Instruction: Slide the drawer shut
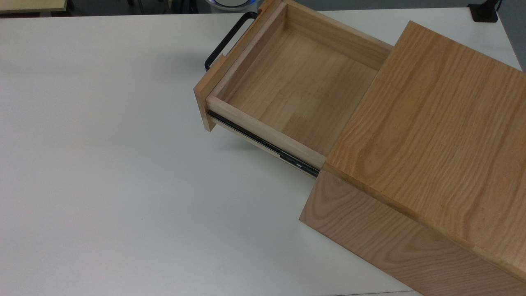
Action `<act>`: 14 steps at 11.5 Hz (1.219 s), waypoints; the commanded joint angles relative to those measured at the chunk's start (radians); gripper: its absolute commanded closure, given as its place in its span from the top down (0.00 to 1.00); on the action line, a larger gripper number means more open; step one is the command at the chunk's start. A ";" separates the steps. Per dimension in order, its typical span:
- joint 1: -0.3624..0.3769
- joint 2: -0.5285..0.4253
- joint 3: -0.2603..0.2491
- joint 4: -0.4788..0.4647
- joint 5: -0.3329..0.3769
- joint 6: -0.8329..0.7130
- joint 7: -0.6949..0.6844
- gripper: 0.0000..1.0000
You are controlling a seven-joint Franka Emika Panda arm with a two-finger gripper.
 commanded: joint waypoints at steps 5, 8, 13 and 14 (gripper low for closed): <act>0.115 -0.017 -0.019 -0.066 0.011 0.025 -0.185 0.52; 0.178 -0.025 -0.054 -0.080 0.011 0.022 -0.470 0.26; 0.264 -0.017 -0.103 -0.109 0.013 0.022 -0.842 0.05; 0.269 -0.015 -0.103 -0.118 0.013 0.025 -0.856 0.04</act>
